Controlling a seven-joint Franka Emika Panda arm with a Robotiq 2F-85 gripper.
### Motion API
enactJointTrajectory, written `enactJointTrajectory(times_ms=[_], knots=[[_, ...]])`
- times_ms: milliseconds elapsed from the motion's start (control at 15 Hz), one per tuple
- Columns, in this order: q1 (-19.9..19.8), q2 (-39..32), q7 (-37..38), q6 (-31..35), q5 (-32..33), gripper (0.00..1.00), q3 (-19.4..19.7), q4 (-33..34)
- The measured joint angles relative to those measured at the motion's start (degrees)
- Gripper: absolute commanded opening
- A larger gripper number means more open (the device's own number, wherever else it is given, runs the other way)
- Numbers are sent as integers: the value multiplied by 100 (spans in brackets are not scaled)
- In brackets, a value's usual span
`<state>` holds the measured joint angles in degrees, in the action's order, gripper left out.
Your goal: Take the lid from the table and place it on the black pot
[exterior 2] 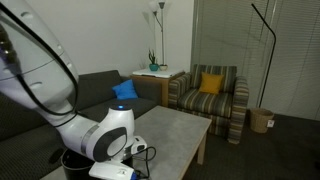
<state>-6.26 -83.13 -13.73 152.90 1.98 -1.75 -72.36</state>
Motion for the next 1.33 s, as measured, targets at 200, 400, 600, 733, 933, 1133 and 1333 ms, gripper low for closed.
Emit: enactJointTrajectory(times_ms=[200,400,600,733,933,1133,1333], knots=[[42,0,60,7,0,15,27,0],[80,0,131,23,0,15,46,-2],[110,0,179,35,0,15,67,-4],[143,4,232,43,0,15,92,-10],[272,40,449,76,0,15,201,-48],[456,115,750,188,0,15,391,-116],[608,361,945,343,0,15,598,-363]])
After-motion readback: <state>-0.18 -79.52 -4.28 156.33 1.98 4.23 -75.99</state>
